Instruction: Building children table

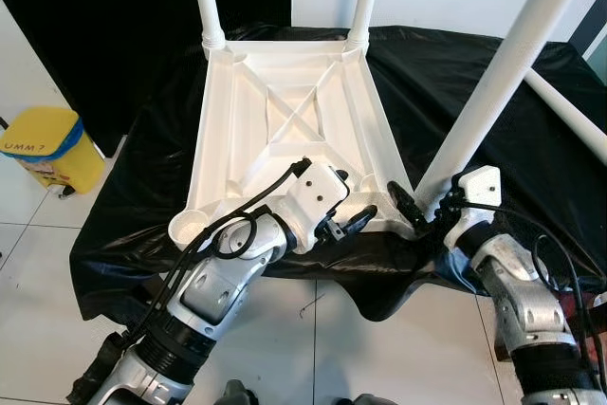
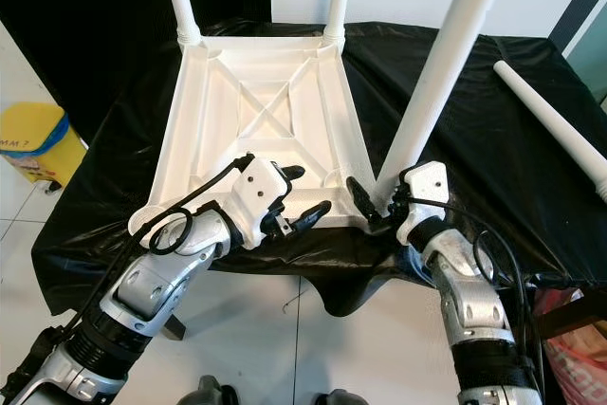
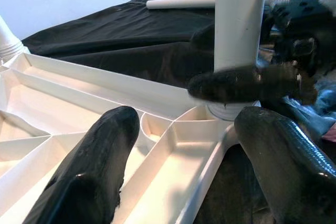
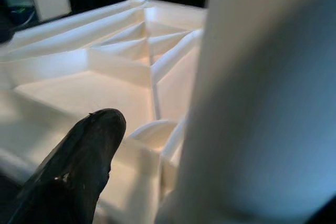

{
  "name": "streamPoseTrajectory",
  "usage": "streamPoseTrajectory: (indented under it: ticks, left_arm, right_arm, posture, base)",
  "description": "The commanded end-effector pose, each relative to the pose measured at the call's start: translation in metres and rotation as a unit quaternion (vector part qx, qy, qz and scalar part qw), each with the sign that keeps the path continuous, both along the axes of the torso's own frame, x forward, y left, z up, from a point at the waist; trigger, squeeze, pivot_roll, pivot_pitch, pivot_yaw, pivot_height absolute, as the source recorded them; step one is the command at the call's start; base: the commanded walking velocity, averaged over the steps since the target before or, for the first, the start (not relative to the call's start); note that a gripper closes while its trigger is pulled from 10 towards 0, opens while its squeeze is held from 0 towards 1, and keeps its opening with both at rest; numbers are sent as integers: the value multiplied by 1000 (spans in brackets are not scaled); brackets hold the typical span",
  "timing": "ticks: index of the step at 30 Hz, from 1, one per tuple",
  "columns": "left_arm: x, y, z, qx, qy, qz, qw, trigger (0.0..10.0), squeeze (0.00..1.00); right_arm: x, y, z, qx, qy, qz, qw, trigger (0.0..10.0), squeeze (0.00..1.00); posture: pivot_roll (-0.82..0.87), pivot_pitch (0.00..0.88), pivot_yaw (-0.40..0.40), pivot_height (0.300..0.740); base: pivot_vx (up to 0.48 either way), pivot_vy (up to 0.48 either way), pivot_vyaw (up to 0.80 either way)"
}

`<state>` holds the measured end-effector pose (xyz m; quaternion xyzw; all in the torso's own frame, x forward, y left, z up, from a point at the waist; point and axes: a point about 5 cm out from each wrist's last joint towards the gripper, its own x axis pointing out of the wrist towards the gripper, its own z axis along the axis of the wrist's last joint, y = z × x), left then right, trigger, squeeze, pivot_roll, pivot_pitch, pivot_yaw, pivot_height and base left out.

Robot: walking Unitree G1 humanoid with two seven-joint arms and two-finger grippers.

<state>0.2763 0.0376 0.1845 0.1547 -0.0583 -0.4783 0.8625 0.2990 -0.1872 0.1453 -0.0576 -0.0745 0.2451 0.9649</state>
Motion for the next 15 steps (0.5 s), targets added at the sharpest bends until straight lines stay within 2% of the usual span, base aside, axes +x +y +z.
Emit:
streamPoseTrajectory:
  ticks: [1,3,4,5,6,15]
  left_arm:
    - [-4,-4,-3,14,9,-39,999,10000,0]
    - [-4,-4,-3,14,9,-38,999,10000,0]
    - [-4,-3,-3,14,8,-37,999,10000,0]
    - [-4,-3,-3,14,8,-37,999,10000,0]
    - [-4,-3,-2,14,8,-36,999,10000,0]
    - [-6,-1,-3,16,10,-35,999,10000,0]
  right_arm:
    - [0,-2,-4,-2,13,6,1000,10000,0]
    - [0,-3,-7,-12,22,17,1000,10000,0]
    - [1,-5,-10,-21,30,25,999,3725,0]
    - [1,-5,-10,-21,30,25,999,3725,0]
    - [0,-6,-13,-25,34,30,999,0,0]
    - [-3,-16,-24,-30,56,26,998,0,0]
  posture:
    - [2,69,-61,740]
    - [6,68,-62,740]
    - [6,68,-62,740]
    - [6,68,-62,740]
    - [6,68,-62,740]
    - [9,73,-57,740]
  base:
    - [0,0,0]
    - [0,0,0]
    - [0,0,0]
    - [0,0,0]
    - [0,0,0]
    - [0,0,0]
